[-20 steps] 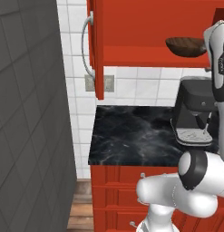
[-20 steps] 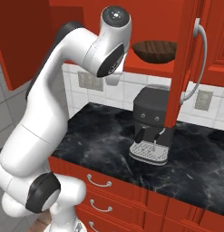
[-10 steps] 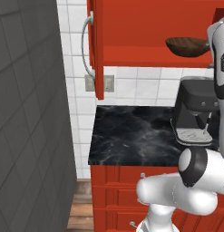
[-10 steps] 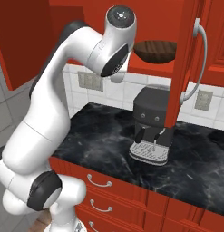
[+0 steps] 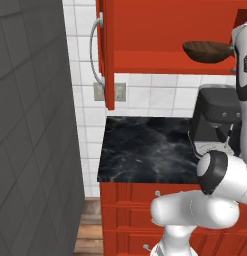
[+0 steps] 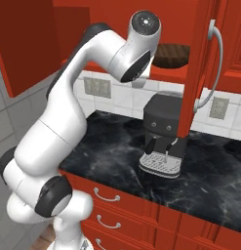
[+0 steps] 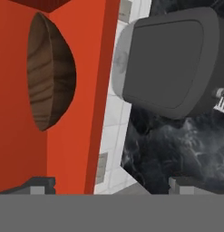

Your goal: Move the bowls from the cabinet to the plates on the dining table.

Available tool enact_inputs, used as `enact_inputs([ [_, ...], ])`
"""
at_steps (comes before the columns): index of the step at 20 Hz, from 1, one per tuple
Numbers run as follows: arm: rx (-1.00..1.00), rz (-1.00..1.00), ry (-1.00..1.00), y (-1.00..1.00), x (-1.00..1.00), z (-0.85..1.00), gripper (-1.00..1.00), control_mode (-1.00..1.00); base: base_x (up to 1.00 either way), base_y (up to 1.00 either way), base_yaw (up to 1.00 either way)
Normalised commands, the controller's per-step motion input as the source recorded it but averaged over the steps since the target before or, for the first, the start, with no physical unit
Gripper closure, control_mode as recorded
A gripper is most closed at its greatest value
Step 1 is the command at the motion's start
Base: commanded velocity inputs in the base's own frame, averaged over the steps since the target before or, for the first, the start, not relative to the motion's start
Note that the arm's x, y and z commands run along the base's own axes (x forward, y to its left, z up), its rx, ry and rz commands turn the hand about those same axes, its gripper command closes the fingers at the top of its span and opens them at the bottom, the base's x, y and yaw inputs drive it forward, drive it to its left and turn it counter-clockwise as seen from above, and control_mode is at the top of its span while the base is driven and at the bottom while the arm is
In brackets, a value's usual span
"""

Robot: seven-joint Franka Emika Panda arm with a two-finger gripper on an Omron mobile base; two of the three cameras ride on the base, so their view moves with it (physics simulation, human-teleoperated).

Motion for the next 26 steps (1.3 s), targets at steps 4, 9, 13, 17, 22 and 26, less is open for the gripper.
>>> enact_inputs([
  [4,0.0,0.0,0.0,-0.28,0.44,0.0,-1.0,-1.0,0.0,0.0,0.0],
  [9,0.0,0.0,0.0,-0.27,0.33,0.0,-1.0,-1.0,0.0,0.0,0.0],
  [13,0.0,0.0,0.0,-0.19,0.34,0.0,-1.0,-1.0,0.0,0.0,0.0],
  [17,0.0,0.0,0.0,-0.25,0.54,0.0,-1.0,-1.0,0.0,0.0,0.0],
  [22,0.0,0.0,0.0,-0.15,0.36,0.0,-1.0,-1.0,0.0,0.0,0.0],
  [26,0.0,0.0,0.0,-0.05,0.24,0.0,-1.0,-1.0,0.0,0.0,0.0],
])
